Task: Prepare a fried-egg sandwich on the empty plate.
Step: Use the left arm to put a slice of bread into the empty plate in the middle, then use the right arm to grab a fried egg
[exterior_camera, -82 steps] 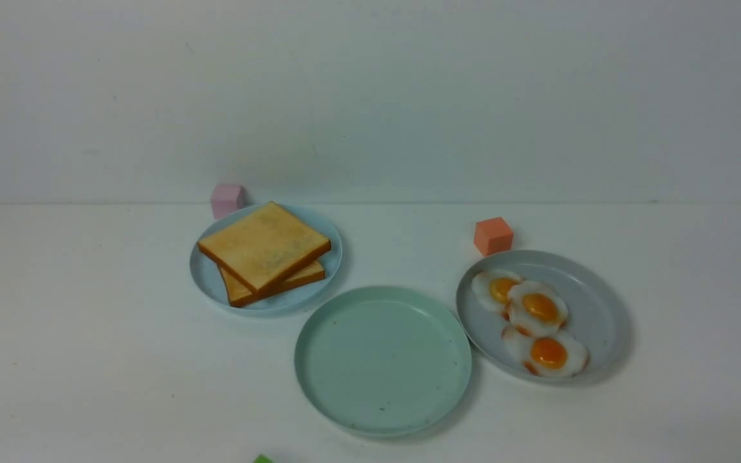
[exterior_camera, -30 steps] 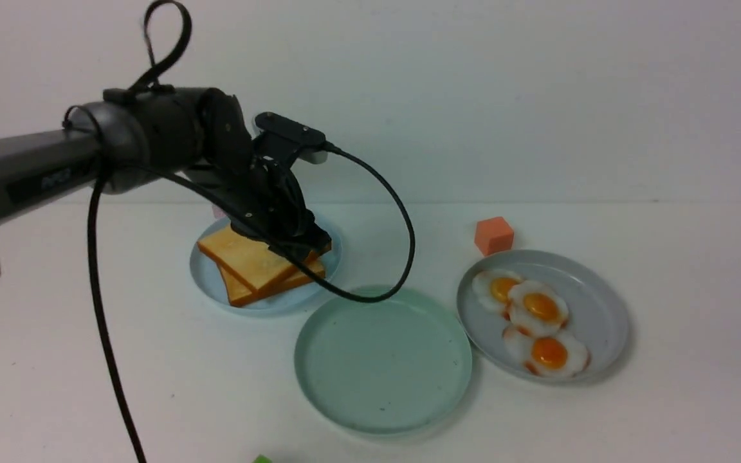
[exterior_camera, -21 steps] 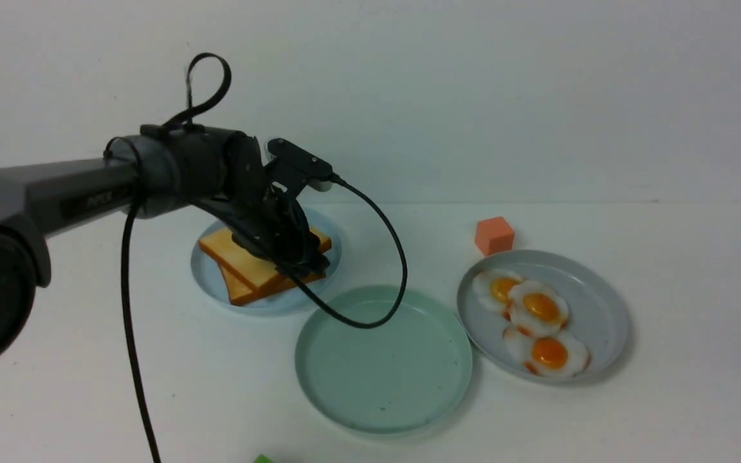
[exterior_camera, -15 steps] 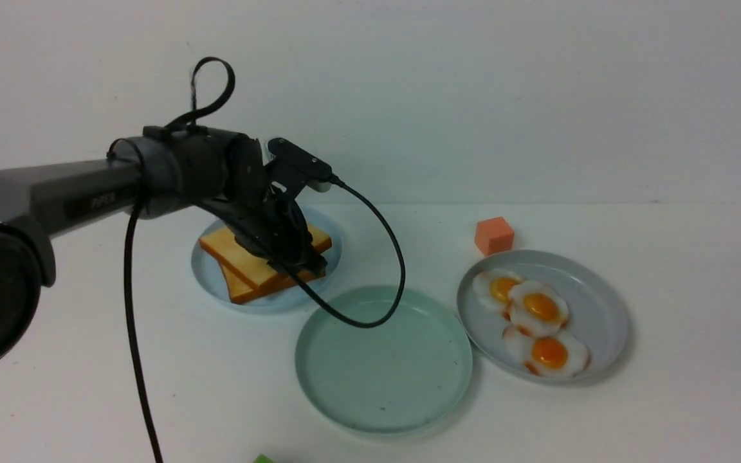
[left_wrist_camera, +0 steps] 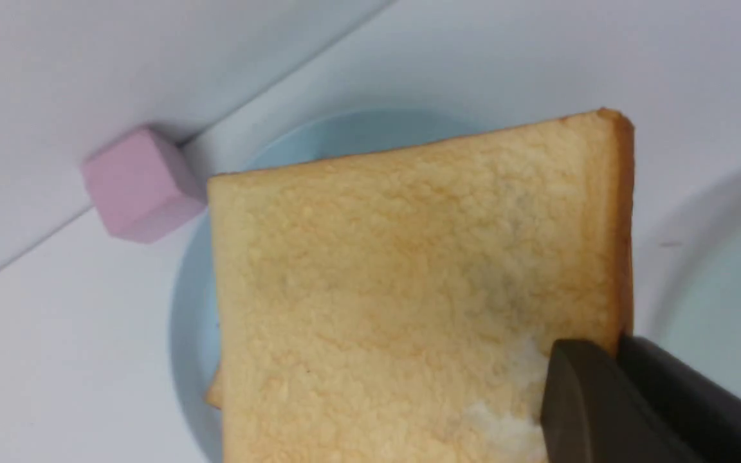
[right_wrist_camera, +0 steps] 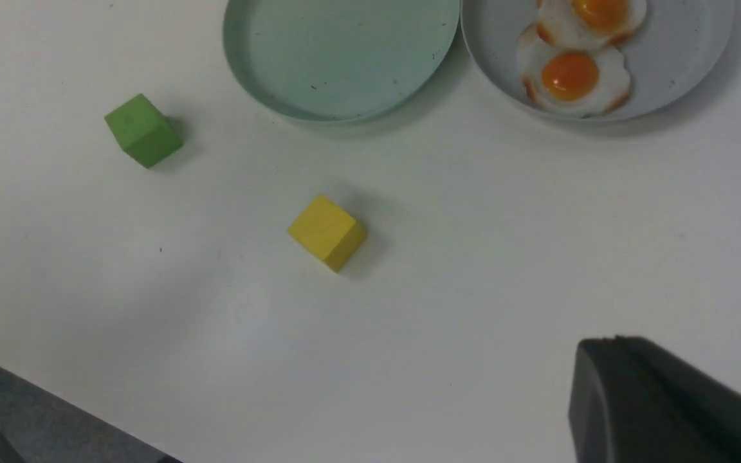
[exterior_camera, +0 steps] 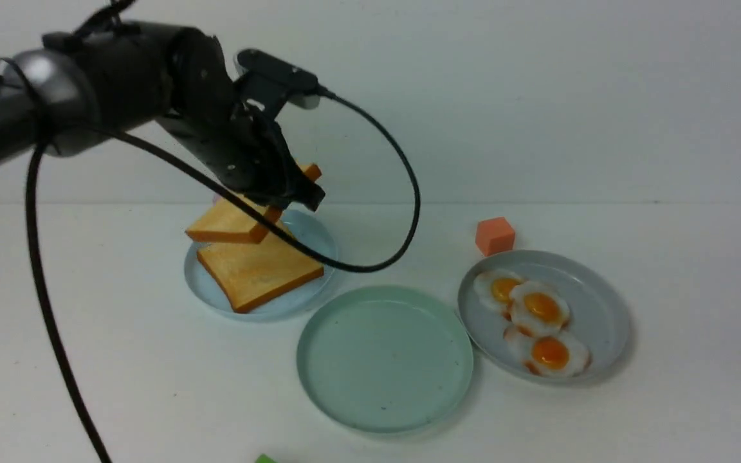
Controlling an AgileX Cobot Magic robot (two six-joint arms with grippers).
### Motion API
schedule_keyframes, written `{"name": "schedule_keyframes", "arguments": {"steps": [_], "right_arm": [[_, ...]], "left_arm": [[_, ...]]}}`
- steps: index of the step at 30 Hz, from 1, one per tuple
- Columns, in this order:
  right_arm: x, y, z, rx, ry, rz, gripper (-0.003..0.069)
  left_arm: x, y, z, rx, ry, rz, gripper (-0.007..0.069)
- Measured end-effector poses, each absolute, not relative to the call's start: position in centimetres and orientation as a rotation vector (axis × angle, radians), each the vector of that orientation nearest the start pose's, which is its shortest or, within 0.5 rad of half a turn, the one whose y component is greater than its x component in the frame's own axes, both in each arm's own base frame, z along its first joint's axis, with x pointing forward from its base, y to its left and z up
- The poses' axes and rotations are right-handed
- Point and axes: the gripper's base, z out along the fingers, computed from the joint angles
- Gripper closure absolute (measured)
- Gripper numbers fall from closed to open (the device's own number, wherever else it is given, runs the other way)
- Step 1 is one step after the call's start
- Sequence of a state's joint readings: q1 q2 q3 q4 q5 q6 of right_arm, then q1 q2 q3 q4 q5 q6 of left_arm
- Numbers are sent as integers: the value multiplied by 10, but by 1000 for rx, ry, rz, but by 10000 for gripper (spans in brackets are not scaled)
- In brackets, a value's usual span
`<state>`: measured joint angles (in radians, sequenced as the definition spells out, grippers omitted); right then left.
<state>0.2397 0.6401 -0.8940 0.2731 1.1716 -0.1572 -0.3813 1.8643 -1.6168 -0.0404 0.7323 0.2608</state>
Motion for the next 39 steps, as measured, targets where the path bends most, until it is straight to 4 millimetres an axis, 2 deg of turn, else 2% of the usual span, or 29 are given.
{"name": "schedule_keyframes", "arguments": {"steps": [1, 2, 3, 7, 9, 12, 18, 22, 30, 33, 36, 37, 38, 39], "right_arm": [[78, 42, 363, -461, 2345, 386, 652], [78, 42, 363, -461, 2345, 383, 652], [78, 42, 363, -462, 2346, 376, 651], [79, 40, 362, -463, 2347, 357, 648], [79, 40, 362, -463, 2347, 357, 645], [79, 40, 362, -464, 2347, 357, 643], [79, 40, 362, -464, 2347, 358, 642], [78, 40, 362, -465, 2350, 358, 639], [78, 41, 362, -465, 2350, 361, 630], [78, 41, 362, -465, 2350, 361, 628], [78, 41, 362, -465, 2350, 362, 628], [80, 42, 362, -464, 2356, 371, 628], [81, 42, 362, -463, 2356, 372, 628], [88, 44, 361, -456, 2362, 387, 628]], "left_arm": [[373, -177, 303, 806, 2320, -131, 615], [370, -180, 303, 815, 2317, -135, 615], [352, -194, 305, 872, 2302, -164, 615], [304, -243, 276, 1097, 2311, -224, 615], [293, -259, 261, 1160, 2314, -225, 615], [291, -271, 246, 1202, 2295, -209, 615], [298, -277, 228, 1223, 2296, -180, 606], [299, -277, 224, 1235, 2296, -162, 528], [301, -275, 224, 1272, 2269, -107, 283], [299, -273, 225, 1265, 2293, -106, 242], [295, -271, 235, 1194, 2330, -150, 251], [289, -268, 252, 1123, 2330, -202, 291], [289, -267, 255, 1109, 2333, -209, 306], [279, -261, 281, 1036, 2315, -267, 384]]}}
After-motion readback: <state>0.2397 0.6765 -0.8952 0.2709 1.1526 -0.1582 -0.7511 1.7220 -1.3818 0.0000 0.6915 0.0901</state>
